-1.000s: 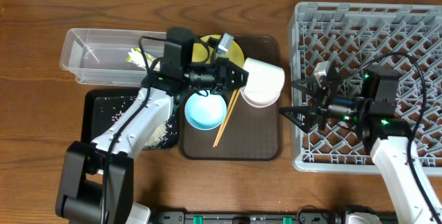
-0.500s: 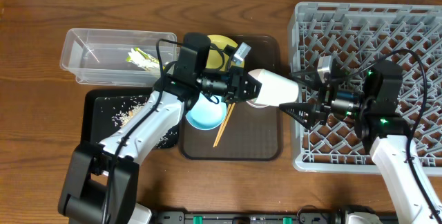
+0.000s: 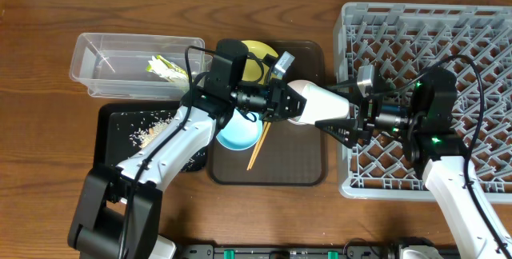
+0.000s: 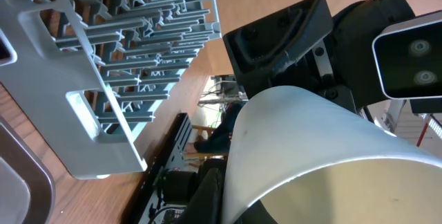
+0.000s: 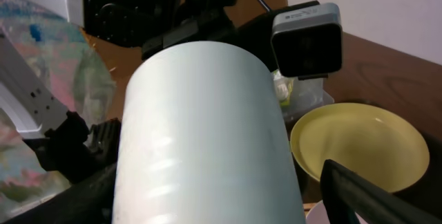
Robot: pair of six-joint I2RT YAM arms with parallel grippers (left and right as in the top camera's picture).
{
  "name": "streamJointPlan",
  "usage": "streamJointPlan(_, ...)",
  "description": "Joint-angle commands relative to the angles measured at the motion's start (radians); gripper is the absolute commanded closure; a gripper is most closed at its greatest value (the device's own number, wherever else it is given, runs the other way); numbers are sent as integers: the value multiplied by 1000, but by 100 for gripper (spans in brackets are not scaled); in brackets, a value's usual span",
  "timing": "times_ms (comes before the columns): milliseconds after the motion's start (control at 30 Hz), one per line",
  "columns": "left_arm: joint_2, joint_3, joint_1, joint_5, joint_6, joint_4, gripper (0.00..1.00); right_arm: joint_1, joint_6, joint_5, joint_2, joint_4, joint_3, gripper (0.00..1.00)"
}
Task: Sort waste into correct bins and load items into the dishwasher rack
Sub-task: 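Lift the white cup with the left gripper and hand it to the right gripper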
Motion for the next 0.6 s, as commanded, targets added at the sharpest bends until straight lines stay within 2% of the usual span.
streamJointPlan(0,0,5,-4,21,-3,5,94,5,11,-7,1,4,17,15)
streamJointPlan(233,0,5,-4,21,-3,5,94,5,11,-7,1,3,17,25)
streamJointPlan(400,0,5,-4,20,-2,6,93,5,11,-7,1,3,17,40)
streamJointPlan(500,0,5,-4,6,21,6,83,5,11,-6,1,-5,17,42)
streamJointPlan(533,0,5,-4,0,42,5,83,5,11,-6,1,-10,17,42)
streamJointPlan(567,0,5,-4,-7,64,5,77,5,11,1,1,-19,17,44)
